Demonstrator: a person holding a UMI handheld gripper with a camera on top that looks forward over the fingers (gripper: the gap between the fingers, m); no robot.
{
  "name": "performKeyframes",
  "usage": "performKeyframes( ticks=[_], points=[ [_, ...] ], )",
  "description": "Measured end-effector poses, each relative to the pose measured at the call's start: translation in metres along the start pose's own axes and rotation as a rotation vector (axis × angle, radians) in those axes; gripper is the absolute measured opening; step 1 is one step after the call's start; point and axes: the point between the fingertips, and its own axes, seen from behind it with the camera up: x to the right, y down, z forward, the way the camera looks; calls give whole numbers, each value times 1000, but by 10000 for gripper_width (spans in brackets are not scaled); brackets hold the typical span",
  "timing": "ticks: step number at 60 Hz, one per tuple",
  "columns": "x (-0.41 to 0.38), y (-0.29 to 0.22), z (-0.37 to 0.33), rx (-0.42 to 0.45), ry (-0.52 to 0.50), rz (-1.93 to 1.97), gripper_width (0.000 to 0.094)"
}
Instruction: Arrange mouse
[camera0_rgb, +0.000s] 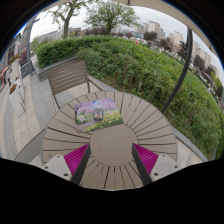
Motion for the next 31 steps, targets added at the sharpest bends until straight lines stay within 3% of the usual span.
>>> performKeyframes(
  ticks=[16,31],
  points=[
    [15,48,-28,-40,13,43,849],
    [8,57,-40,-32,-25,8,849]
  ],
)
